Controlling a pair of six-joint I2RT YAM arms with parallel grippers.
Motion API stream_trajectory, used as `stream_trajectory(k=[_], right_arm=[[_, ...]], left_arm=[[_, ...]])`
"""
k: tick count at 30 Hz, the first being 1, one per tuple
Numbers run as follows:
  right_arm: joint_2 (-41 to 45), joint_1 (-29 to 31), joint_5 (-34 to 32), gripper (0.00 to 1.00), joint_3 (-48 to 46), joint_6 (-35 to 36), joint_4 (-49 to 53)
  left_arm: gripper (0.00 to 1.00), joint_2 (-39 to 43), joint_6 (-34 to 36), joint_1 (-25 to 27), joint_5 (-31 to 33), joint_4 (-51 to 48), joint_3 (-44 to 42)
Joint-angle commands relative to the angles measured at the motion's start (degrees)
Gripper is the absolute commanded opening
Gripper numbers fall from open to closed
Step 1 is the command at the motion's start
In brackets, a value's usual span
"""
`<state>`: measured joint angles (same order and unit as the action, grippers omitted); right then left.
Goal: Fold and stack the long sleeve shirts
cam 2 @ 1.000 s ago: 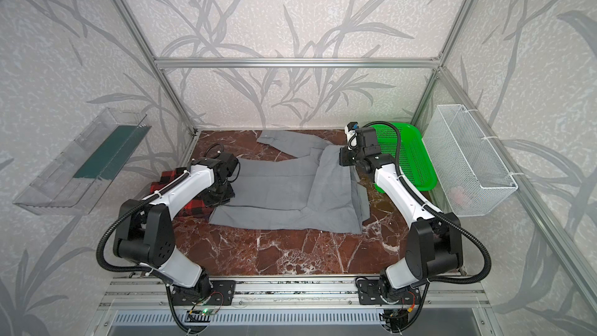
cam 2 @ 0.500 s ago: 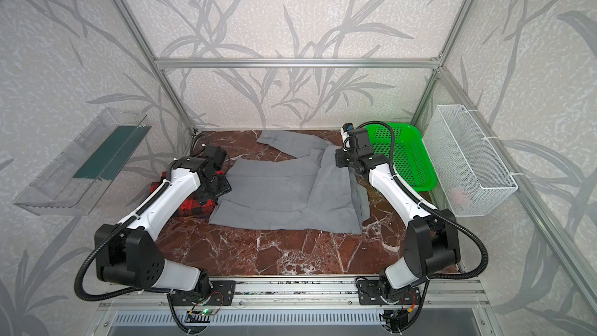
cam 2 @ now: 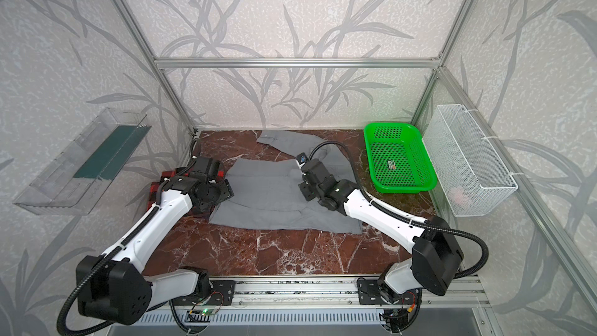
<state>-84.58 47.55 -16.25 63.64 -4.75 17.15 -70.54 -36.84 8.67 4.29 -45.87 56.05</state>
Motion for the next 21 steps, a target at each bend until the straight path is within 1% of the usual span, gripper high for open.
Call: stream_trajectory(k=[1, 3, 5, 6, 8, 9, 11, 12, 14, 16, 17, 18, 21], right_arm=[[-4.61, 5.8, -6.57, 0.08, -0.09, -0.38, 0.61], [-6.85, 8.73, -6.6, 0.13, 0.56, -2.14, 2.1], [-8.82, 10.75, -5.32, 0.23, 1.02, -4.73, 3.39], [-9.46, 12.92, -5.13, 0.28, 1.05, -5.74, 3.86], [-10.71, 14.92, -3.32, 0.37, 0.83, -8.06, 4.08], [-10.99, 15.41, -1.87, 0.41, 0.95, -9.79, 4.63], [-10.44, 15.56, 1.38, 0.46, 1.21, -13.15, 5.75], [-9.56, 15.57, 1.45, 0.48, 1.33, -14.9, 6.71], [-6.36, 15.23, 1.48, 0.52, 1.01, -16.17, 7.21], [-2.13, 13.35, 0.78, 0.55, -0.79, -17.49, 6.53], [0.15, 11.67, 2.72, 0.57, -1.92, -18.35, 5.98], [1.96, 7.03, 5.7, 0.58, -3.38, -19.46, 5.26], [4.21, -3.85, 14.59, 0.58, -6.73, -21.4, 3.38]], left_arm=[[0.75, 1.87, 1.79, -0.13, -0.2, 2.1, -1.82], [0.75, 2.58, 2.1, -0.11, 0.0, 2.6, -2.77], [0.75, 3.2, 2.47, -0.12, 0.46, 2.95, -3.88], [0.75, 3.46, 2.6, -0.19, 0.74, 2.96, -4.18], [0.76, 4.21, 2.94, -0.2, 1.3, 3.26, -4.84], [0.76, 4.54, 3.14, -0.17, 1.41, 3.47, -5.13], [0.76, 5.19, 3.31, -0.23, 1.64, 3.98, -5.81], [0.76, 5.38, 3.35, -0.18, 1.68, 4.19, -6.13], [0.77, 5.5, 3.48, -0.17, 1.51, 4.38, -6.49], [0.77, 5.66, 3.7, -0.17, 1.49, 4.18, -6.44], [0.77, 5.83, 3.71, -0.23, 1.48, 4.33, -6.43], [0.77, 6.09, 3.77, -0.17, 1.43, 4.44, -6.55], [0.77, 6.59, 3.7, -0.18, 1.17, 4.68, -6.86]])
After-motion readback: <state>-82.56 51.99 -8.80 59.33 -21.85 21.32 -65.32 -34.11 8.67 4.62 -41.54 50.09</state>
